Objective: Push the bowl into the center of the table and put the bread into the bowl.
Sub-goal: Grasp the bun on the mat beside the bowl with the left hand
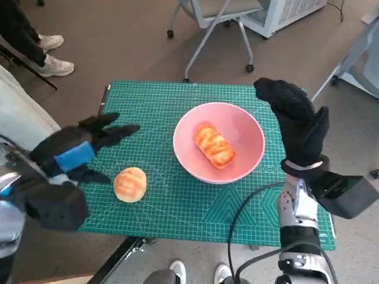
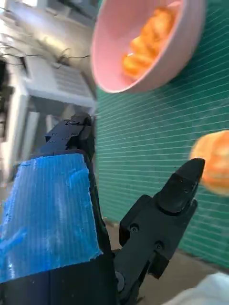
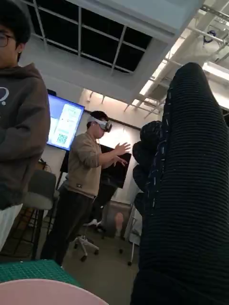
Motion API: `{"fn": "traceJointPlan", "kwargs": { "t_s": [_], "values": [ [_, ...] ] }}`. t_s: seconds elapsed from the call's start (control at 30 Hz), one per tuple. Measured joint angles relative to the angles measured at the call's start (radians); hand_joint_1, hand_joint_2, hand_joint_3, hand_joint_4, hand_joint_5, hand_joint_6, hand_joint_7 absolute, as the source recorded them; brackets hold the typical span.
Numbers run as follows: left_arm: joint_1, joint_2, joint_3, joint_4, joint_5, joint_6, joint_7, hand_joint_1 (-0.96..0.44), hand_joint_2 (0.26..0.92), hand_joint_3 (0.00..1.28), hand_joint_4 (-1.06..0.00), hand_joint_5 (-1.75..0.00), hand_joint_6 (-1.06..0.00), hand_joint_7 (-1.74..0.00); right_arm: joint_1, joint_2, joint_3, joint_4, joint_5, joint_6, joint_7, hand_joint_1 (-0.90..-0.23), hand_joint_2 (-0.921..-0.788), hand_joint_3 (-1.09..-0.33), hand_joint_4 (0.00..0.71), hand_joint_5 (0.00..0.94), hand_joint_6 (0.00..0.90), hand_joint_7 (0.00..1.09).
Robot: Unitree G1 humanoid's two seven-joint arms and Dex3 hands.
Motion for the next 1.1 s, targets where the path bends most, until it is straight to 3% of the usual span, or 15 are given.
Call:
{"fn": "traceJointPlan", "kwargs": {
  "t_s": [0.37,0.97,1.1],
  "values": [
    [0.056,0.001,-0.037,-0.048,0.001,0.094,-0.044,0.22,0.687,0.01,-0.05,0.0,-0.2,0.0,0.0,-0.007,-0.004,0.0,0.002,0.013,0.011,-0.694,-0.921,-0.713,0.194,0.001,0.046,0.55],
    [0.028,-0.039,-0.179,0.023,0.079,0.131,-0.035,0.21,0.699,0.01,-0.07,-0.01,-0.2,0.0,0.003,-0.018,-0.005,-0.011,0.002,0.021,0.017,-0.682,-0.921,-0.717,0.195,0.001,0.045,0.55],
    [0.0,-0.056,-0.222,0.083,0.117,0.115,-0.021,0.21,0.711,0.01,-0.15,-0.02,-0.23,-0.01,0.004,-0.022,-0.006,-0.011,0.0,0.021,0.017,-0.67,-0.921,-0.728,0.195,0.001,0.046,0.55]
  ]
}}
